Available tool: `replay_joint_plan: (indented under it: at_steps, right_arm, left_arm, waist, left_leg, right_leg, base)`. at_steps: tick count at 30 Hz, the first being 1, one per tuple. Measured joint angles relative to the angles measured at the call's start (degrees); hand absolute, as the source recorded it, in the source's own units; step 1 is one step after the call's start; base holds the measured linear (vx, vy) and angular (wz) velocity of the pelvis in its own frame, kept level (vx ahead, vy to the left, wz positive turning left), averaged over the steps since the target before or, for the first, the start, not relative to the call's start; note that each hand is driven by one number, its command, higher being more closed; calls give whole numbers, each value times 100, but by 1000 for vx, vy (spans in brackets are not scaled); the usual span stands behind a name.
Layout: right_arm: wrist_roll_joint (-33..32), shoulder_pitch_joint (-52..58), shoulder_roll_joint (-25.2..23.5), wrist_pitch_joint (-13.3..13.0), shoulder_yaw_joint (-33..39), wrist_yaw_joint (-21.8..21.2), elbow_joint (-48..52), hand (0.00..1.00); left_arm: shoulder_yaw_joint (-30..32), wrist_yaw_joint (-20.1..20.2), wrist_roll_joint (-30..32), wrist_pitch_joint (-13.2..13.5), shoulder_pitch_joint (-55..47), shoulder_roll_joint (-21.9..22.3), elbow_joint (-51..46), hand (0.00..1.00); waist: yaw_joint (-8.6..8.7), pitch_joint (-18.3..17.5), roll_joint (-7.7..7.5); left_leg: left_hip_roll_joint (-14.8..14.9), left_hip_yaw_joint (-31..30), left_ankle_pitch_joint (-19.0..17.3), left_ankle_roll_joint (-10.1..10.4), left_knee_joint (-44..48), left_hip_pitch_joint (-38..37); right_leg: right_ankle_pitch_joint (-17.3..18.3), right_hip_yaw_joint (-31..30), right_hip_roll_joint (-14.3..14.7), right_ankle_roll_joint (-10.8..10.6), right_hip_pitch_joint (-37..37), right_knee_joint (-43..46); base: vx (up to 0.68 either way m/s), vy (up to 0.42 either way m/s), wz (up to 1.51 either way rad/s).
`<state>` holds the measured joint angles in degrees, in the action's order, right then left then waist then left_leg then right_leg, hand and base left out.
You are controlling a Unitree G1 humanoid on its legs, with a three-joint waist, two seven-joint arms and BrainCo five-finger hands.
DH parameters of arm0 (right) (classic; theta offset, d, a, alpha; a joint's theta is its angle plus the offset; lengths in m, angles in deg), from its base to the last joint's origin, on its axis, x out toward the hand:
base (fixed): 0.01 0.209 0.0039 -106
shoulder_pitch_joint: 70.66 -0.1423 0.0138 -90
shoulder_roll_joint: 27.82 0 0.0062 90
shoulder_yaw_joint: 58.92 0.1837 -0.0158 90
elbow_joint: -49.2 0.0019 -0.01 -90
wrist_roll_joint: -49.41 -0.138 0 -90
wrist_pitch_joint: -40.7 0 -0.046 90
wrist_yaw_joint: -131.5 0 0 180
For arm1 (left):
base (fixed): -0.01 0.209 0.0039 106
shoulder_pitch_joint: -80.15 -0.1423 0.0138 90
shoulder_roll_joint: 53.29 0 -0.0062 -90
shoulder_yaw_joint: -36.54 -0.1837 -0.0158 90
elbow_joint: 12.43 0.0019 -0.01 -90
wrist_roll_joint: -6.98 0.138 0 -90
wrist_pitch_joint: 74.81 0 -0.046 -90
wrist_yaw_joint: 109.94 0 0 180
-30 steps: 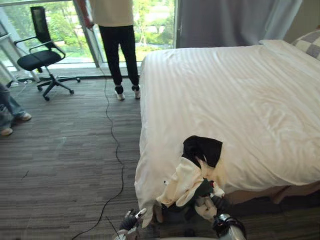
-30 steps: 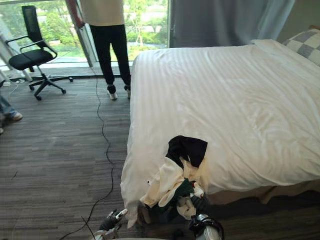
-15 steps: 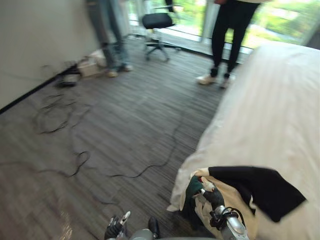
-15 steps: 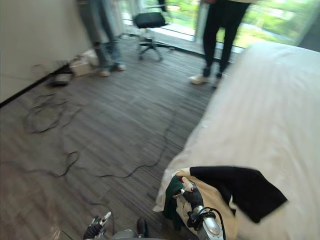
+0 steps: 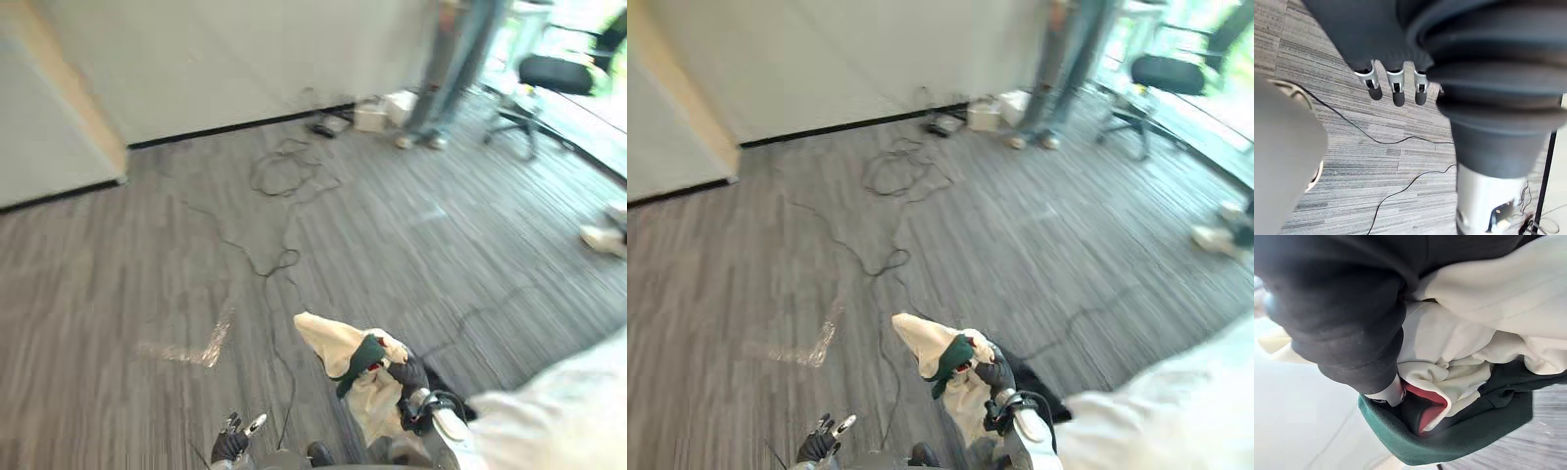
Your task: Tidy the bed and pick cloth on bed and put in laundry
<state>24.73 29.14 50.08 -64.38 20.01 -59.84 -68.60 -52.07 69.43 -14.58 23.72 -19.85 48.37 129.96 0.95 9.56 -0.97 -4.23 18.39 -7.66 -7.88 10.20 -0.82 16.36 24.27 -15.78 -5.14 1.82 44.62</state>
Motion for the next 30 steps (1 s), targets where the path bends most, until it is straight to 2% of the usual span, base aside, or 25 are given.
replay_joint_plan:
  at_steps: [1, 2, 3, 4, 7, 8, 10, 11, 12, 13, 15, 17, 19, 20, 21, 23, 24, 25, 27, 30]
  right_arm:
    - [0, 0, -18, -27, -3, 31, -2, 100]
    - [0, 6, -27, -41, -9, 35, -1, 100]
    - [1, 19, -33, -61, -9, 40, -1, 100]
    - [-2, 58, -33, -97, 13, 48, -1, 100]
    - [-71, 203, -57, -143, 106, 128, 24, 100]
    - [-123, 263, -116, -144, 107, 127, 45, 100]
    - [-176, 376, -207, -145, 18, 129, 223, 100]
    - [-180, 404, -286, -148, -88, 125, 319, 100]
    - [-186, 410, -336, -150, -125, 126, 388, 100]
    - [-192, 434, -317, -164, -122, 130, 477, 100]
    - [-187, 350, -146, -196, -30, 126, 463, 100]
    - [-184, 297, -105, -200, 74, 128, 440, 100]
    - [-183, 298, -110, -233, 236, 132, 351, 100]
    - [-182, 309, -108, -243, 381, 156, 251, 100]
    - [-181, 309, -109, -242, 540, 235, 137, 100]
    - [-186, 316, -124, -242, 711, 348, 98, 100]
    - [-194, 317, -131, -242, 738, 373, 98, 100]
    - [-229, 323, -214, -242, 780, 376, 98, 100]
    - [-249, 327, -311, -242, 816, 378, 98, 100]
    - [-384, 422, -344, -241, 841, 377, 93, 100]
  left_arm:
    - [-137, -72, 86, -51, 31, -29, -3, 0]
    - [-179, -84, 117, -54, 34, -32, -1, 0]
    - [-249, -87, 144, -52, 37, -37, 19, 0]
    - [-332, -82, 194, -38, 67, -61, 91, 0]
    - [-345, -76, 321, -22, 212, -77, 284, 0]
    - [-299, -62, 326, -16, 218, -69, 286, 0]
    - [-169, -51, 360, 7, 184, -65, 281, 0]
    - [-30, -62, 361, 29, 115, -75, 238, 0]
    - [84, -67, 365, 37, 110, -48, 268, 0]
    - [140, -52, 370, 50, 74, 67, 240, 0]
    - [160, -18, 365, 85, 18, 198, 216, 0]
    - [140, 74, 373, 91, -9, 197, 216, 0]
    - [19, 97, 391, 122, -6, 166, 219, 0]
    - [-100, 139, 443, 154, -7, 73, 219, 0]
    - [-215, 180, 530, 175, -6, 66, 218, 0]
    - [-322, 178, 650, 180, -7, -17, 205, 0]
    - [-353, 176, 651, 175, -13, -56, 180, 0]
    - [-372, 179, 656, 133, -17, -119, 169, 0]
    - [-451, 189, 650, 30, 4, -218, 162, 0]
    - [-548, 186, 647, -128, 20, -293, 120, 0]
  waist:
    - [-19, 58, 59]
    - [-17, 52, 75]
    - [-5, 60, 121]
    - [48, 54, 129]
    - [142, 39, 122]
    - [118, 1, 58]
    - [106, -67, -61]
    - [51, -156, -194]
    - [-9, -192, -195]
    - [7, -268, -92]
    - [-14, -384, 130]
    - [-3, -398, 157]
    - [-3, -395, 145]
    - [18, -392, 135]
    - [52, -384, 118]
    - [76, -391, 108]
    - [88, -377, 56]
    - [116, -391, -35]
    - [141, -379, -123]
    - [144, -402, -189]
  left_leg:
    - [-88, -490, 31, 46, -25, -90]
    - [-118, -683, 48, 71, -36, -123]
    - [-167, -1172, 34, 127, -114, -190]
    - [-202, -1663, 120, 208, -218, -194]
    - [-210, -2409, 320, 310, -389, -220]
    - [-219, -2677, 372, 343, -392, -232]
    - [-276, -2987, 370, 419, -389, -275]
    - [-327, -3049, 232, 551, -392, -279]
    - [-169, -2791, 80, 574, -345, -262]
    - [182, -2319, -2, 711, -243, -155]
    - [476, -2219, 125, 904, -261, -74]
    - [663, -2048, 200, 1004, -347, -51]
    - [853, -1570, 259, 1051, -324, 50]
    - [968, -1109, 334, 1039, -316, 90]
    - [1008, -750, 437, 1073, -321, 96]
    - [866, -467, 599, 992, -475, 57]
    - [807, -396, 683, 977, -602, 5]
    - [686, -384, 909, 944, -1034, -145]
    - [616, -428, 1089, 932, -1353, -277]
    - [585, -455, 1151, 954, -1456, -327]
  right_leg:
    - [165, -152, 97, 45, -159, -422]
    - [188, -235, 131, 54, -220, -614]
    - [199, -499, 247, 66, -375, -1039]
    - [178, -1010, 403, 33, -546, -1484]
    - [1, -2219, 718, -134, -853, -2076]
    - [-145, -2651, 796, -160, -912, -2259]
    - [-546, -2721, 750, -96, -891, -2587]
    - [-1062, -2524, 605, -25, -829, -2820]
    - [-1245, -2287, 562, -110, -715, -2925]
    - [-1259, -1962, 650, -47, -573, -3099]
    - [-1241, -1561, 785, 25, -382, -3321]
    - [-1216, -1234, 828, 80, -218, -3448]
    - [-1211, -906, 808, 93, -86, -3573]
    - [-1210, -689, 738, 91, 10, -3625]
    - [-1197, -531, 636, 71, 93, -3646]
    - [-1202, -396, 491, 10, 197, -3700]
    - [-1218, -372, 469, -16, 221, -3730]
    - [-1273, -343, 442, -78, 241, -3832]
    - [-1345, -294, 441, -68, 255, -3923]
    - [-1400, -275, 446, -56, 307, -3991]
  base:
    - [115, -7, 187]
    - [137, -22, 196]
    - [98, -55, 187]
    - [122, -81, 193]
    - [130, -140, 179]
    - [115, -207, 137]
    - [94, -255, 108]
    - [92, -335, 63]
    - [119, -405, 83]
    - [115, -392, 87]
    - [101, -272, 85]
    - [71, -157, 82]
    - [42, -81, 88]
    - [40, 26, 89]
    - [45, 96, 87]
    - [26, 110, 54]
    - [4, 81, 34]
    - [12, 74, 19]
    - [9, 65, 14]
    - [-48, 37, 8]
